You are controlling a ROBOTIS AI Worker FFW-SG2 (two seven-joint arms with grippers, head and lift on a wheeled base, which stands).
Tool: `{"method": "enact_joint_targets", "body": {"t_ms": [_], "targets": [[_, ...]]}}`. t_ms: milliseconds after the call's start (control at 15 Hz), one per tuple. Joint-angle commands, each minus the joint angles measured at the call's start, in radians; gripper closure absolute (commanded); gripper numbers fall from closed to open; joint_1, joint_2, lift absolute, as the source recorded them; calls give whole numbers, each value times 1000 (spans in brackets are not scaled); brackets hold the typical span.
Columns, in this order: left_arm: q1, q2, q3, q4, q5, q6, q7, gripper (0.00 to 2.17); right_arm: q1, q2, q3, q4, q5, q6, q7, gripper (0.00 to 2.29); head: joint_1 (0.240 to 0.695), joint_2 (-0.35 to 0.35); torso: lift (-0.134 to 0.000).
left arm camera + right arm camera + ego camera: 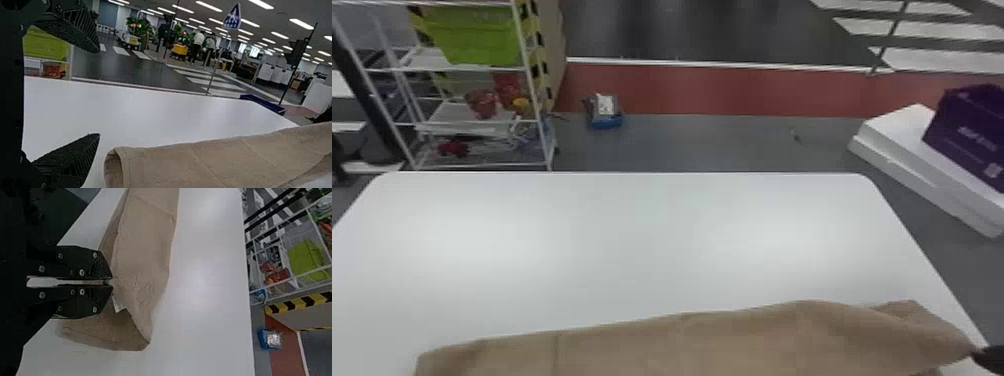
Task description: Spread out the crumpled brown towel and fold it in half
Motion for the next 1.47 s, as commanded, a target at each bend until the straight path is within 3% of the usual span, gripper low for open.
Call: {"method": "enact_joint_targets", "body": {"t_ms": [0,200,333,400,600,667,733,800,867,933,1067,1267,1400], "targets": [[0,0,-9,0,-4,0,0,144,25,11,51,41,163,-164,6,1082,695,-82,-124],[-3,2,-11,0,-4,0,0,144,21,-21,100,90,213,-182,6,1079,695,-147,-124],[-5,2,-9,0,-6,0,0,144,19,1,139,70,265,-201,6,1079,695,-170,-124],[-5,2,-9,0,-6,0,0,144,10,4,113,56,211,-176,6,1082,695,-165,-124],[-5,2,1,-5,-4,0,0,144,85,-35,-82,-46,-76,-109,6,1079,695,-123,-124],[-5,2,3,-3,-3,0,0,144,153,-48,-90,-69,-74,-136,6,1079,695,-113,-124],[-5,2,3,0,-1,0,0,144,209,-44,-68,-71,-13,-238,6,1079,695,-102,-124],[-5,3,1,7,-1,0,0,144,249,-36,-44,-60,93,-330,6,1079,695,-93,-124],[-5,8,-2,9,-1,0,2,144,260,-35,-13,-31,213,-415,6,1079,695,-88,-124],[-6,10,-6,10,-1,0,3,144,229,-27,-2,7,278,-434,6,1079,695,-93,-124],[-15,10,-12,10,-8,0,3,144,157,-25,11,89,315,-434,6,1079,695,-169,-124],[-15,6,-17,10,-9,0,2,144,121,-24,103,102,453,-443,6,1079,695,-248,-124],[-15,8,-16,10,-9,0,2,144,108,-18,117,98,446,-440,6,1079,695,-264,-124]]}}
